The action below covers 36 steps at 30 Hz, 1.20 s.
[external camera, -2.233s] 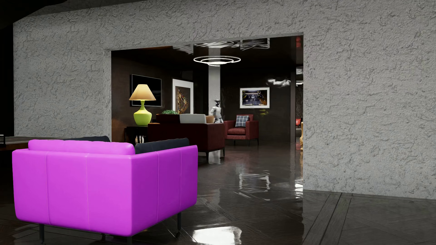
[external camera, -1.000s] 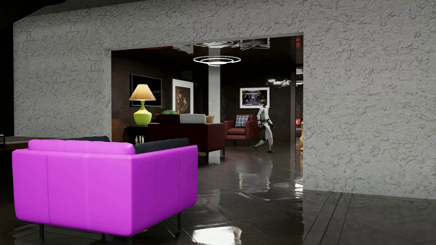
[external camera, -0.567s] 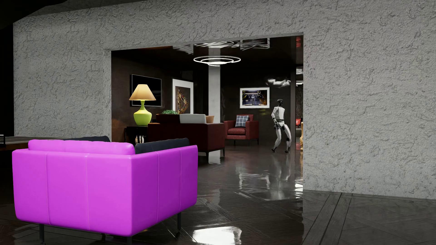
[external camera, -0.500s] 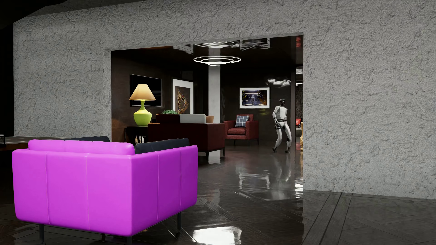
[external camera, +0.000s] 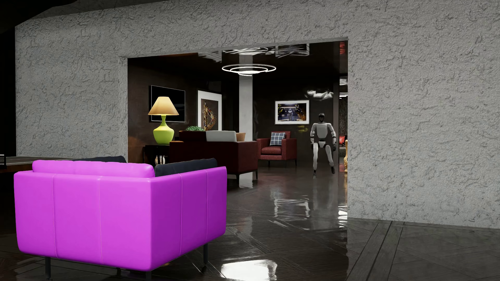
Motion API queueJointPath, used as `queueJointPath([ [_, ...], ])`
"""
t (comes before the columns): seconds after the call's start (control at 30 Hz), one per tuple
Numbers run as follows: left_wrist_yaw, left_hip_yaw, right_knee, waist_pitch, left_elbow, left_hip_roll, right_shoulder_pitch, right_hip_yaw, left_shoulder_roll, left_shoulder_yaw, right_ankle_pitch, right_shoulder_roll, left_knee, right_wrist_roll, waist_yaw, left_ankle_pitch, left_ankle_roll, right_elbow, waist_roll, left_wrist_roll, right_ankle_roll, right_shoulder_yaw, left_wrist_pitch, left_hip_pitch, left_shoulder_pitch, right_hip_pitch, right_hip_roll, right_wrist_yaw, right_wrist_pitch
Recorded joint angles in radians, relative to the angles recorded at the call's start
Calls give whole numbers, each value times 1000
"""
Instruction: Head to the purple armchair
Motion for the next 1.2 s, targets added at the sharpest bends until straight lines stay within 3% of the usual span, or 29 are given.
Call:
queueJointPath([
  [0.07,0,0,-26,16,36,-38,-4,0,-8,-23,-115,-1,294,0,121,-32,0,-59,18,0,0,-20,0,-160,16,135,79,0,0],
  [0.13,0,0,-143,38,57,-90,-85,0,-19,-52,-194,-6,516,0,227,-168,0,-121,17,0,0,-12,0,-359,68,347,157,0,0],
  [0.2,0,0,-258,44,83,-138,-158,0,-13,-119,-313,-12,481,0,329,-243,0,-226,13,0,0,-131,0,-575,116,549,189,0,0],
  [0.23,0,0,-295,50,96,-169,-189,0,-16,-130,-370,-21,361,0,388,-245,0,-284,3,0,0,-190,0,-631,147,658,159,0,0],
  [0.3,0,0,-355,29,126,-162,-265,0,-19,-159,-476,-35,56,0,478,-180,0,-396,4,0,0,-312,0,-733,197,808,130,0,0],
  [0.37,0,0,-381,-7,134,-161,-349,0,-22,-165,-548,-55,-267,0,518,-149,0,-487,9,0,0,-387,0,-776,243,928,110,0,0],
  [0.43,0,0,-358,-20,144,-144,-379,0,-19,-165,-513,-63,-242,0,592,-168,0,-541,6,0,0,-448,0,-818,270,1012,36,0,0],
  [0.47,0,0,-298,-21,169,-157,-372,0,-20,-179,-435,-54,-103,0,611,-93,0,-543,-16,0,0,-465,0,-863,267,1025,-17,0,0],
  [0.5,0,0,-180,-8,223,-202,-347,0,-24,-201,-294,-25,28,0,603,-80,0,-508,-56,0,0,-467,0,-875,245,1014,-76,0,0],
  [0.53,0,0,9,1,254,-228,-319,0,-33,-204,-134,-15,93,0,574,-129,0,-471,-62,0,0,-460,0,-824,210,955,-96,0,0],
  [0.57,0,0,276,-6,228,-245,-307,0,-50,-179,-18,-20,112,0,537,-190,0,-431,-49,0,0,-406,0,-773,201,826,-68,0,0],
  [0.6,0,0,489,7,183,-285,-302,0,-59,-162,-29,-14,74,0,460,-206,0,-376,-58,0,0,-342,0,-678,186,717,-70,0,0],
  [0.67,0,0,632,15,65,-305,-229,0,-79,-110,-49,-5,-34,0,299,-198,0,-302,-10,0,0,-279,0,-500,128,508,-9,0,0],
  [0.7,0,0,564,20,-7,-304,-160,0,-86,-101,-22,-7,-101,0,237,-198,0,-291,17,0,0,-294,0,-392,102,423,18,0,0],
  [0.73,0,0,401,26,-73,-300,-161,0,-81,-60,52,29,-157,0,194,-203,0,-123,17,0,0,-200,0,-296,73,354,35,0,0],
  [0.8,0,0,-27,18,-218,-277,-66,0,-80,-18,185,7,-247,0,111,-231,0,-102,32,0,0,-98,0,-127,16,252,47,0,0],
  [0.83,0,0,-223,12,-273,-271,-33,0,-67,12,44,12,-265,0,79,-265,0,-78,21,0,0,-75,0,-58,-21,231,36,0,0],
  [0.87,0,0,-332,2,-313,-261,-2,0,-54,25,-259,10,-267,0,46,-305,0,-69,12,0,0,-38,0,-13,-53,205,22,0,0],
  [0.9,0,0,-307,-5,-335,-242,25,0,-47,50,-460,13,-256,0,15,-342,0,-59,6,0,0,-23,0,20,-74,177,7,0,0],
  [0.93,0,0,-313,-1,-337,-221,45,0,-46,70,-465,15,-233,0,-20,-339,0,-48,7,0,0,-1,0,52,-85,153,12,0,0],
  [0.97,0,0,-292,4,-305,-196,58,0,-56,90,-284,15,-206,0,-40,-293,0,-32,18,0,0,15,0,97,-82,133,30,0,0],
  [1.0,0,0,-248,-16,-265,-180,62,0,-69,102,-23,20,-144,0,-34,-168,0,-19,32,0,0,28,0,93,-65,96,60,0,0],
  [1.03,0,0,-165,-20,-181,-132,51,0,-94,87,109,20,16,0,-17,31,0,-2,66,0,0,55,0,50,-45,92,107,0,0],
  [1.07,0,0,-109,-8,-83,-117,32,0,-112,58,106,17,187,0,8,198,0,-4,72,0,0,47,0,5,-22,146,138,0,0],
  [1.1,0,0,-102,2,0,-118,-6,0,-103,6,81,29,400,0,32,186,0,-22,60,0,0,32,0,-113,-10,207,164,0,0],
  [1.13,0,0,-128,24,85,-103,-36,0,-115,-55,30,16,570,0,78,26,0,-73,64,0,0,-1,0,-214,-15,305,185,0,0],
  [1.17,0,0,-152,25,149,-117,-73,0,-111,-91,-23,16,649,0,157,-127,0,-116,40,0,0,-34,0,-299,6,397,186,0,0],
  [1.2,0,0,-185,23,197,-125,-122,0,-107,-123,-76,11,647,0,224,-201,0,-156,20,0,0,-53,0,-378,40,489,178,0,0],
])
